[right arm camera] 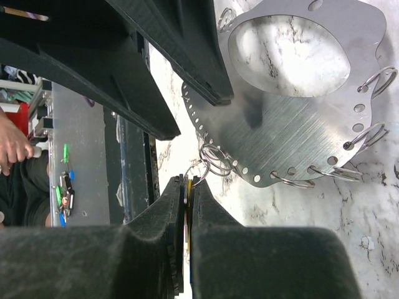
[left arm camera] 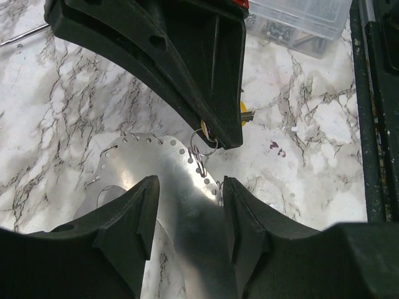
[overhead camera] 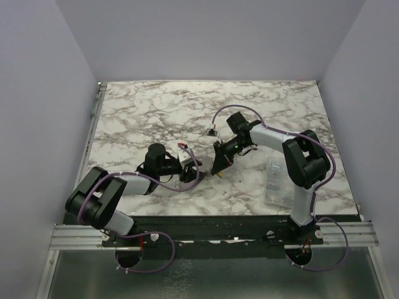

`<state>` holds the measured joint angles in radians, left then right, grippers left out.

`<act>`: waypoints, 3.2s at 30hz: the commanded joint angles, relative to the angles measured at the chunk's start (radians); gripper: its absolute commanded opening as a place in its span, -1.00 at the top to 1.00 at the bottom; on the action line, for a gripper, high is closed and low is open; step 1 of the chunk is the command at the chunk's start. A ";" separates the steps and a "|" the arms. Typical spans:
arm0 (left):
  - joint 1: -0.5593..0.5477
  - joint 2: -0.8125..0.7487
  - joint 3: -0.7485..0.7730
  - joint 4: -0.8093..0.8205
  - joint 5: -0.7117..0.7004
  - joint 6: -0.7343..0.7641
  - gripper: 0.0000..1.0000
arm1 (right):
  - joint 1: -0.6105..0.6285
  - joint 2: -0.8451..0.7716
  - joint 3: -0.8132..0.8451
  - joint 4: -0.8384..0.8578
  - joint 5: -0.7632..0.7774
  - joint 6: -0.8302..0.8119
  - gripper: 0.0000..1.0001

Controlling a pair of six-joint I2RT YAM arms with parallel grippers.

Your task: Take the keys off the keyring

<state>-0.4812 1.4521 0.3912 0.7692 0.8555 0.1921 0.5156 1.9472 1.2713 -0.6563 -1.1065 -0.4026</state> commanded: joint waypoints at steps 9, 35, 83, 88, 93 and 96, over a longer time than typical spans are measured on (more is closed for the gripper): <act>-0.053 0.133 -0.050 0.331 -0.012 -0.045 0.14 | 0.003 -0.033 0.010 -0.021 -0.060 -0.027 0.99; -0.126 0.026 0.100 -0.225 -0.260 0.170 1.00 | 0.003 -0.019 0.013 -0.016 -0.032 -0.014 0.99; -0.066 0.103 0.026 0.178 0.032 -0.037 0.25 | 0.003 -0.021 0.011 -0.032 -0.073 -0.039 0.99; -0.066 0.150 0.014 0.248 0.038 -0.043 0.34 | 0.002 -0.021 0.013 -0.037 -0.077 -0.045 0.99; -0.063 0.186 -0.003 0.285 0.059 -0.032 0.41 | 0.003 -0.023 0.014 -0.042 -0.076 -0.050 0.99; -0.062 0.201 -0.016 0.310 0.058 -0.030 0.41 | 0.002 -0.024 0.014 -0.044 -0.077 -0.051 0.99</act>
<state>-0.5480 1.6245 0.4030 0.9974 0.8658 0.1600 0.5114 1.9469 1.2705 -0.6811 -1.1362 -0.4381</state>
